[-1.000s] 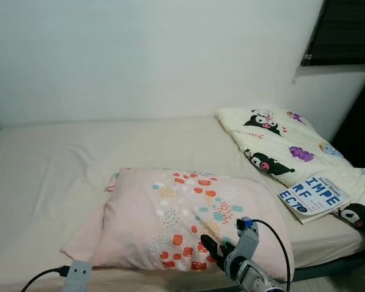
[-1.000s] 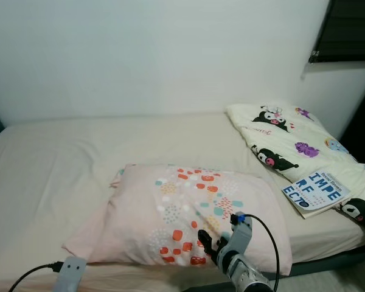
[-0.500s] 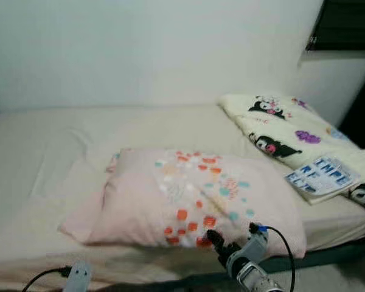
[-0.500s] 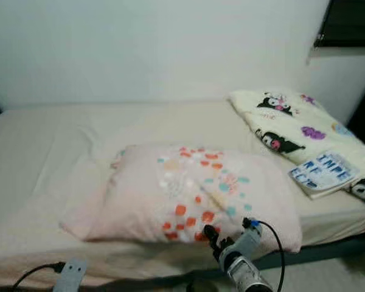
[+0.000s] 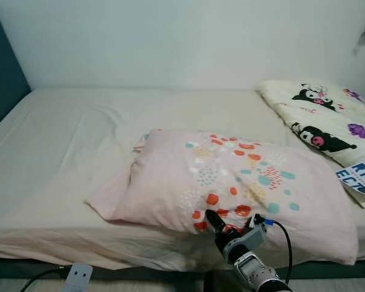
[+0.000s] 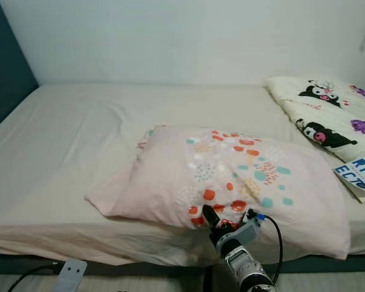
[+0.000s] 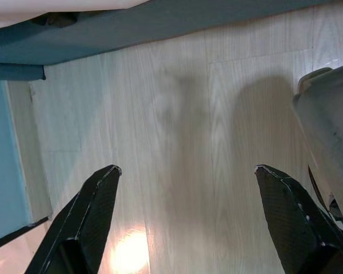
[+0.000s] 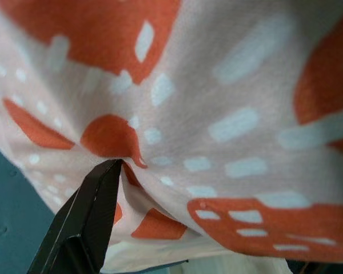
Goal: Clean up the room
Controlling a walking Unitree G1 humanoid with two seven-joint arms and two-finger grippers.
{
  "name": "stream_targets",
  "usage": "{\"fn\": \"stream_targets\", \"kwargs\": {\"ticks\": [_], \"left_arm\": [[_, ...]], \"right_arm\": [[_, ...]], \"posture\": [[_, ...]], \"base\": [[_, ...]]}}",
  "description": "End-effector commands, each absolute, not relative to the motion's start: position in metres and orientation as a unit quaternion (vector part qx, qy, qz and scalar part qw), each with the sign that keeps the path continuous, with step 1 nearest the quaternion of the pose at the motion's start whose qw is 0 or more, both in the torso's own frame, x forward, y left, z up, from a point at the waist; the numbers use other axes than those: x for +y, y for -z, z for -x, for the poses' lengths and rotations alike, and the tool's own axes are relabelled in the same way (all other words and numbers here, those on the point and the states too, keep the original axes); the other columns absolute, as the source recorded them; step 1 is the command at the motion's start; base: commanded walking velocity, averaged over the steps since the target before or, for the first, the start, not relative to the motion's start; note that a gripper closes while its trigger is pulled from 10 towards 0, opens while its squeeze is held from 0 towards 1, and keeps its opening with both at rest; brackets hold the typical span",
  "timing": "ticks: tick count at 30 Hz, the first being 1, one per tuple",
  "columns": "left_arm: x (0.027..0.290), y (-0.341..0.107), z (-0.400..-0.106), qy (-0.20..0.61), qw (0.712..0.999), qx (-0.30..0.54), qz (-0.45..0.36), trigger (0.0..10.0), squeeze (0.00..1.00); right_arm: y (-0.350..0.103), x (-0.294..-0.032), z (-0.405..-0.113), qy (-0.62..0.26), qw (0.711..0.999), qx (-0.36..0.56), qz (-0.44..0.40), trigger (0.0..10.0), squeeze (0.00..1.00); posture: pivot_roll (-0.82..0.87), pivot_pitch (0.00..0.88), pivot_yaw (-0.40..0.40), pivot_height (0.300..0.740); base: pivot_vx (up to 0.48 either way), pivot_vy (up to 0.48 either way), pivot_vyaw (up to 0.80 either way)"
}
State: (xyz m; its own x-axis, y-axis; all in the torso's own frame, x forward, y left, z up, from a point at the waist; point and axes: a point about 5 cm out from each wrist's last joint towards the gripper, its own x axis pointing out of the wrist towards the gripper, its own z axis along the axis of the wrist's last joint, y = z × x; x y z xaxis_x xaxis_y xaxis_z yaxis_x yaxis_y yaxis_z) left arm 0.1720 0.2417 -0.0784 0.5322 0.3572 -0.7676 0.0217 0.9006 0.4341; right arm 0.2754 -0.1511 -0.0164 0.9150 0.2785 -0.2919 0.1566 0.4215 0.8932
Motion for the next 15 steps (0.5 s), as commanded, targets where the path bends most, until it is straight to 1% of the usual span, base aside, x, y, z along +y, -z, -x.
{"fn": "stream_targets", "kwargs": {"ticks": [1, 2, 6, 10, 11, 12, 13, 15], "left_arm": [[0.249, 0.077, -0.169, -0.102, 0.849, 0.474, -0.211, 10.0, 0.00], [0.253, 0.078, -0.166, -0.106, 0.847, 0.476, -0.213, 10.0, 0.00], [0.256, 0.078, -0.163, -0.110, 0.844, 0.479, -0.215, 10.0, 0.00], [0.259, 0.078, -0.160, -0.112, 0.842, 0.482, -0.217, 10.0, 0.00], [0.259, 0.078, -0.160, -0.112, 0.842, 0.482, -0.217, 10.0, 0.00], [0.259, 0.078, -0.160, -0.113, 0.841, 0.482, -0.217, 10.0, 0.00], [0.259, 0.078, -0.159, -0.115, 0.841, 0.483, -0.214, 10.0, 0.00], [0.259, 0.079, -0.160, -0.114, 0.842, 0.483, -0.213, 10.0, 0.00]], "right_arm": [[0.014, -0.148, -0.279, -0.037, 0.815, 0.201, -0.543, 10.0, 0.00], [0.008, -0.151, -0.285, -0.035, 0.813, 0.181, -0.552, 10.0, 0.00], [0.000, -0.158, -0.292, -0.031, 0.813, 0.154, -0.560, 10.0, 0.00], [-0.015, -0.187, -0.303, 0.005, 0.812, 0.078, -0.578, 10.0, 0.00], [-0.015, -0.187, -0.303, 0.005, 0.812, 0.078, -0.578, 10.0, 0.00], [-0.017, -0.193, -0.304, 0.015, 0.812, 0.064, -0.580, 10.0, 0.00], [-0.015, -0.203, -0.301, 0.050, 0.815, 0.059, -0.574, 10.0, 0.00], [-0.013, -0.208, -0.299, 0.066, 0.813, 0.055, -0.575, 10.0, 0.00]], "posture": [[0.05, 0.000, -0.027, 0.540], [0.07, 0.000, -0.029, 0.530], [0.07, 0.000, -0.029, 0.520], [0.08, 0.000, -0.030, 0.505], [0.08, 0.000, -0.030, 0.505], [0.08, 0.000, -0.030, 0.505], [0.07, 0.000, -0.029, 0.505], [0.07, 0.000, -0.030, 0.505]], "base": [[0.000, 0.000, 0.00], [0.000, 0.000, 0.00], [0.000, 0.000, 0.00], [0.000, 0.000, 0.00], [0.000, 0.000, 0.00], [0.000, 0.000, 0.00], [0.000, 0.000, 0.00], [0.000, 0.000, 0.00]]}}
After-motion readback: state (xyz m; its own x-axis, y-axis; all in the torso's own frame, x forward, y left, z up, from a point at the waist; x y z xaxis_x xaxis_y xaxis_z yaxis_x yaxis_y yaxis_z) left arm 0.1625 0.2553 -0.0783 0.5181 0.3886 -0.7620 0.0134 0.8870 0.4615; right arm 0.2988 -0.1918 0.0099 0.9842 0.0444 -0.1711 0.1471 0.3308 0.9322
